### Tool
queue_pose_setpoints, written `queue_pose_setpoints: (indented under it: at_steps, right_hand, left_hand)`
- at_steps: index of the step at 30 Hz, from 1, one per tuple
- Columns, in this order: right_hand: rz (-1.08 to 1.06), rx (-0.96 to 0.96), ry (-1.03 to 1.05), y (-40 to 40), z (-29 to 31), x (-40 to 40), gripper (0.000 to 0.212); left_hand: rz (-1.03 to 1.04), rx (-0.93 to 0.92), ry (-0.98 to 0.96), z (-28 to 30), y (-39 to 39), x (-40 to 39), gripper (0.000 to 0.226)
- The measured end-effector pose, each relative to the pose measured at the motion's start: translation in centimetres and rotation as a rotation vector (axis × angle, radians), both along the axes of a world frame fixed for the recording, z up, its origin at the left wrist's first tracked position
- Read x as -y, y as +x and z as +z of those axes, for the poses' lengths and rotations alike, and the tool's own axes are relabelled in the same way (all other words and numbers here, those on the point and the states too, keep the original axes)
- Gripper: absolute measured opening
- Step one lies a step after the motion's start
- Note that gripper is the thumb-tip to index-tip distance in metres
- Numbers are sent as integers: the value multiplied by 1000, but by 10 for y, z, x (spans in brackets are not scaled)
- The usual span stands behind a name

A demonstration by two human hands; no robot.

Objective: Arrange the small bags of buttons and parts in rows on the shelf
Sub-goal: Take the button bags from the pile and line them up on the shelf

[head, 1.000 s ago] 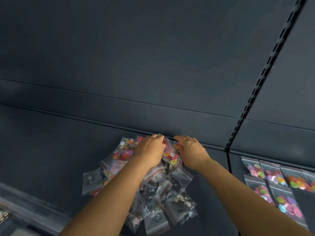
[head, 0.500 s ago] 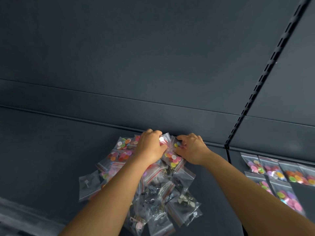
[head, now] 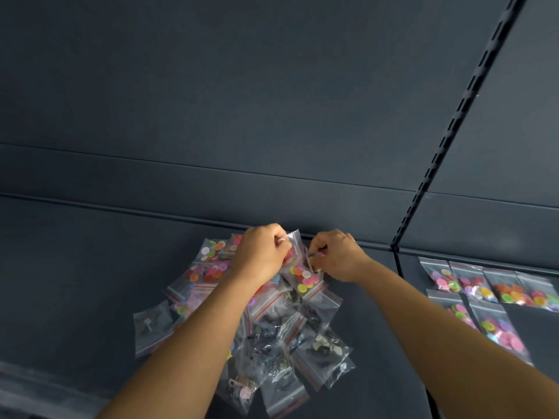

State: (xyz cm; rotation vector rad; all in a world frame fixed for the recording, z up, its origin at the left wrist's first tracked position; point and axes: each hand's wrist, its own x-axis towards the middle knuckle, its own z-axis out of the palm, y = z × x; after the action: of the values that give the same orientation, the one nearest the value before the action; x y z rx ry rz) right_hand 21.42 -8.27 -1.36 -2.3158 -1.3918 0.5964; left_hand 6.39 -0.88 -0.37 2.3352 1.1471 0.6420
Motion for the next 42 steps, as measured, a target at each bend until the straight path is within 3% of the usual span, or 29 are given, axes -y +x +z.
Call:
queue_pose_setpoints:
  at_steps: [5,11,17,30,42]
  right_hand:
    - [-149,-151,207,3,18,14,12]
    - [-330,-487,402,17,42,46,6]
    - [-394,-556,542,45,49,92,13]
    - [-589,-323,532,139,49,235,19]
    - [-616,-243,364,185,23,313,8]
  left_hand:
    - [8,129,-36,13,6,7,6]
    - [8,347,-207,28,29,22,7]
    - [-46,433,-365,29,64,62,12]
    - [-182,360,-504,28,160,192,16]
    - [-260,66,-335,7,220,267,13]
